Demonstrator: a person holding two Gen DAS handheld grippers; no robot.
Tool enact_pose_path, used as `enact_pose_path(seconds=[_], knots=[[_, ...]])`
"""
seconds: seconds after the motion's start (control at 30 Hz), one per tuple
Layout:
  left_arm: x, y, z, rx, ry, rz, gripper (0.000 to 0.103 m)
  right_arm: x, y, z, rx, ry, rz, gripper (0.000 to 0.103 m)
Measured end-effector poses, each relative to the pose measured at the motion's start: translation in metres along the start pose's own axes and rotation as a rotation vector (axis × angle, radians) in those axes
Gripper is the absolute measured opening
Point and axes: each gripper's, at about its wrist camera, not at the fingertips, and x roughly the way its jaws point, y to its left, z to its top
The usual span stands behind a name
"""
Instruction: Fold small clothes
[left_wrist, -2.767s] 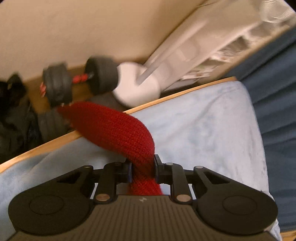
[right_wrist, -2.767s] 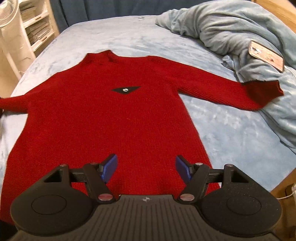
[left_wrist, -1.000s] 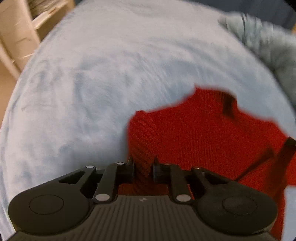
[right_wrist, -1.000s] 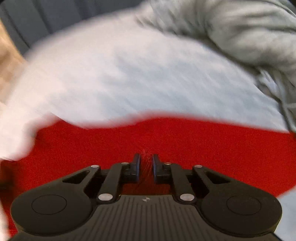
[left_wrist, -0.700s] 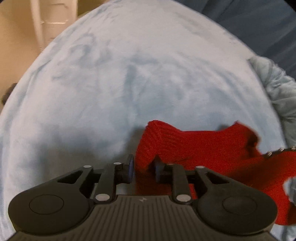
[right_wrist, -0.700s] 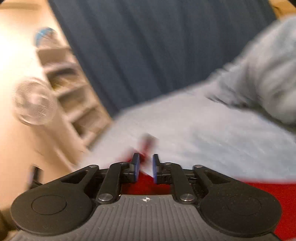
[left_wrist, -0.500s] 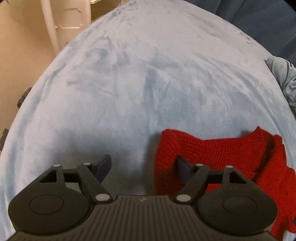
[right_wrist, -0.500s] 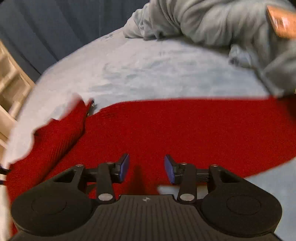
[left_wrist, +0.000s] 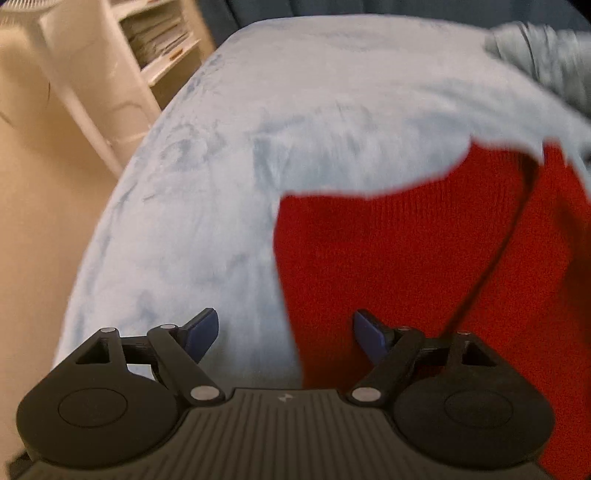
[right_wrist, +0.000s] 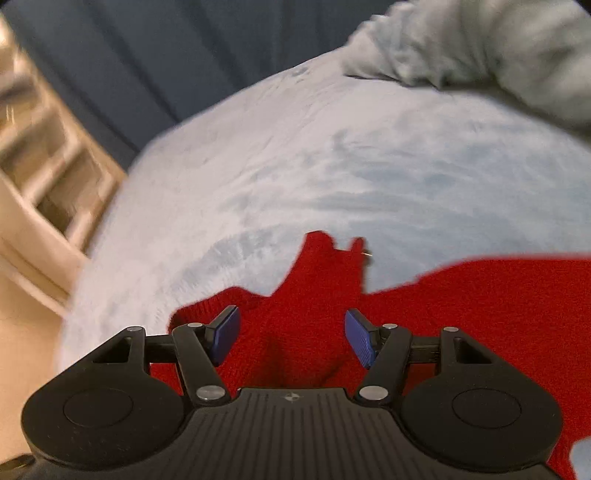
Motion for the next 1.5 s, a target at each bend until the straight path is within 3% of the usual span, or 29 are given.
enact_pose_path(seconds=[0.07,0.27,0.4,0.5,0.6,0.73,0.83,0.9,1.0,1.07,1.13,1.17,1.2,1.23,1.27,1.33,1.4,1.47,1.5], knots=[[-0.001,-0.004,-0.016,0.040,-0.002,-0.014,0.085,0.018,0.029,-0.003,-0.098,0.016,-0.063,0.065],[-0.018,-0.008,-0.052,0.174,-0.095,-0.066,0.085,0.056,0.062,-0.008,-0.213,0.079,-0.084,0.067],[-0.017,0.002,-0.055,0.125,-0.082,-0.115,0.085,0.067,0.062,-0.018,-0.417,0.090,-0.160,0.068],[-0.012,0.010,-0.052,0.086,-0.059,-0.150,0.086,0.043,0.045,-0.041,-0.515,0.069,-0.201,0.068],[-0.014,0.011,-0.055,0.100,-0.076,-0.151,0.089,-0.006,-0.001,-0.065,-0.405,0.026,-0.210,0.070],[-0.021,0.010,-0.064,0.140,-0.098,-0.161,0.089,-0.046,-0.059,-0.100,-0.237,0.076,-0.255,0.069],[-0.026,0.016,-0.061,0.163,-0.093,-0.210,0.090,-0.069,-0.083,-0.102,-0.096,0.034,-0.174,0.068],[-0.026,0.031,-0.049,0.094,-0.066,-0.275,0.090,-0.076,-0.094,-0.093,0.020,-0.004,-0.117,0.074],[-0.016,0.051,-0.018,-0.037,-0.078,-0.280,0.093,-0.061,-0.107,-0.078,0.163,-0.010,-0.073,0.074],[0.003,0.058,0.005,-0.107,-0.047,-0.270,0.094,-0.039,-0.111,-0.069,0.175,-0.004,-0.083,0.074],[0.032,0.061,0.025,-0.176,0.040,-0.310,0.094,-0.020,-0.113,-0.064,0.153,0.005,-0.120,0.075],[0.045,0.061,0.033,-0.206,0.082,-0.318,0.089,-0.017,-0.111,-0.062,0.131,-0.017,-0.131,0.060],[0.054,0.060,0.039,-0.244,0.097,-0.322,0.076,-0.018,-0.108,-0.063,0.107,-0.039,-0.151,0.032],[0.056,0.061,0.044,-0.268,0.088,-0.357,0.029,-0.021,-0.103,-0.061,0.077,-0.059,-0.159,0.028],[0.053,0.063,0.049,-0.302,0.073,-0.384,0.023,-0.025,-0.101,-0.059,0.068,-0.078,-0.157,0.024],[0.039,0.073,0.052,-0.362,0.001,-0.406,0.021,-0.049,-0.095,-0.056,0.076,-0.139,-0.105,0.022],[0.036,0.089,0.051,-0.398,-0.018,-0.414,0.021,-0.074,-0.094,-0.053,0.113,-0.180,-0.032,0.022],[0.047,0.101,0.046,-0.430,0.008,-0.372,0.021,-0.090,-0.097,-0.055,0.185,-0.204,0.044,0.022],[0.052,0.107,0.043,-0.440,0.015,-0.310,0.022,-0.086,-0.100,-0.057,0.211,-0.198,0.045,0.022]])
